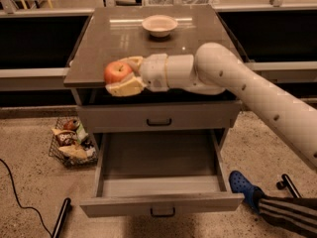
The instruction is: Place apple into middle drawer
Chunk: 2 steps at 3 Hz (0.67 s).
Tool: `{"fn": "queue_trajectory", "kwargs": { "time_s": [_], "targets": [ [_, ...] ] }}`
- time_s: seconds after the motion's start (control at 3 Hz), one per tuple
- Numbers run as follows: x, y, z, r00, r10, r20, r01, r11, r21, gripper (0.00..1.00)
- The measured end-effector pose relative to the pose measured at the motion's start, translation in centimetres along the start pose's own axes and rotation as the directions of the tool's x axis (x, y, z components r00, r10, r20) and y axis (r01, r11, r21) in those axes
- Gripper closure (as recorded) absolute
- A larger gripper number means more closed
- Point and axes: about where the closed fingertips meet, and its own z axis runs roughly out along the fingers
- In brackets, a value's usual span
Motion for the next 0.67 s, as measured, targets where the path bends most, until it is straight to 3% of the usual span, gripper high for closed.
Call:
{"fn": "queue_trajectory", "kwargs": {
  "time_s": [0.33,0.67],
  "targets": [
    [2.6,5.3,0.8,0.993,0.108,0.052,-0.107,0.9939,-0.027,1.0],
    [4.2,8.2,1.9,0.99,0.14,0.036,-0.137,0.9885,-0.063,1.0]
  ]
}}
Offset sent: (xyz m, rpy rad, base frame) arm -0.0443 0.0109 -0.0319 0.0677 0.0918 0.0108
